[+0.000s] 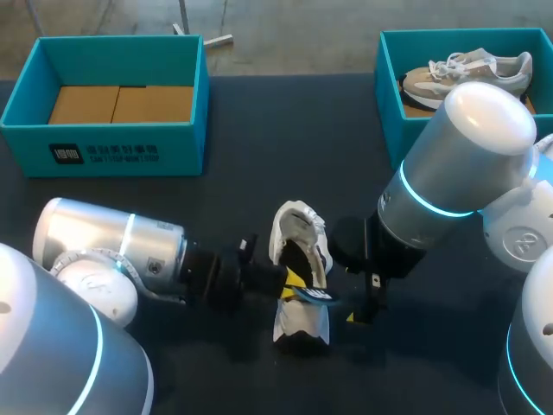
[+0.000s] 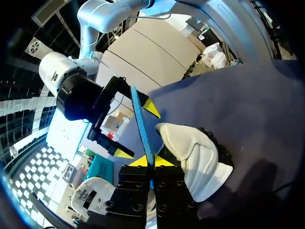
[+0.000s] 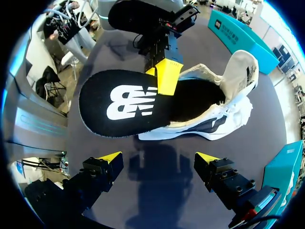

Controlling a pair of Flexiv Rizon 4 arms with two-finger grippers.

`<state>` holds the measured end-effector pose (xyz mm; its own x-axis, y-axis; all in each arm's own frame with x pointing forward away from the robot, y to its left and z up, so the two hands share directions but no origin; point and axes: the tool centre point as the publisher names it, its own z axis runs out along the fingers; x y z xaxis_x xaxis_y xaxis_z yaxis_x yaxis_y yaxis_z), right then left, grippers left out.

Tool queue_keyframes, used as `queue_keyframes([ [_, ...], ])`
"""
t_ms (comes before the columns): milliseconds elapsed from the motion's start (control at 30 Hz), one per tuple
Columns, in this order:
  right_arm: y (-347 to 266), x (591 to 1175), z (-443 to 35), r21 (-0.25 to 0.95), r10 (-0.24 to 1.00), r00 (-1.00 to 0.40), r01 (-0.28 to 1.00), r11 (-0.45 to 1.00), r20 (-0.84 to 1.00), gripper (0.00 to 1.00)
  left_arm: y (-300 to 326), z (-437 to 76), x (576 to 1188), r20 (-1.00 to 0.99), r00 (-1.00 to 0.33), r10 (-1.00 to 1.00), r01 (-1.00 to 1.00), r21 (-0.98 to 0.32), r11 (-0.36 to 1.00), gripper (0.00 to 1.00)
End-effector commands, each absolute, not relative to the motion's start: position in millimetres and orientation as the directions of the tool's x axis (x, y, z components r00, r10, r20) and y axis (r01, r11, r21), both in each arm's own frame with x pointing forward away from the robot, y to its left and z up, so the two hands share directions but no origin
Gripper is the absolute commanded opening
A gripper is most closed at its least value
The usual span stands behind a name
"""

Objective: Take the shoe out of the shoebox, open the shoe tongue, remove and reinsert the insole, then place the shoe into the shoebox

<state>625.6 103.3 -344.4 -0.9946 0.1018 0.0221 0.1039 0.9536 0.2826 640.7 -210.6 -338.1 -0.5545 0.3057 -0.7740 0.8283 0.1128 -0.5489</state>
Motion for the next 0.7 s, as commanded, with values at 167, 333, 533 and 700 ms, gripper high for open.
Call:
queue_keyframes([
  [167, 104.2, 624.6, -345.6, 0.281, 0.103, -0.994, 0.104, 0.954, 0.020, 1.00, -211.3, -330.2, 638.3, -0.760, -0.585, 0.281, 0.803, -0.593, 0.068, 0.04],
  [333, 104.2, 624.6, -345.6, 0.281, 0.103, -0.994, 0.104, 0.954, 0.020, 1.00, -211.7, -321.8, 636.4, -0.751, -0.601, 0.275, 0.788, -0.614, 0.047, 0.00],
  [533, 104.2, 624.6, -345.6, 0.281, 0.103, -0.994, 0.104, 0.954, 0.020, 1.00, -213.6, -317.2, 636.6, -0.755, -0.599, 0.267, 0.788, -0.614, 0.034, 0.00],
  [700, 104.2, 624.6, -345.6, 0.281, 0.103, -0.994, 0.104, 0.954, 0.020, 1.00, -215.4, -315.6, 635.5, -0.755, -0.598, 0.267, 0.788, -0.616, 0.023, 0.00],
])
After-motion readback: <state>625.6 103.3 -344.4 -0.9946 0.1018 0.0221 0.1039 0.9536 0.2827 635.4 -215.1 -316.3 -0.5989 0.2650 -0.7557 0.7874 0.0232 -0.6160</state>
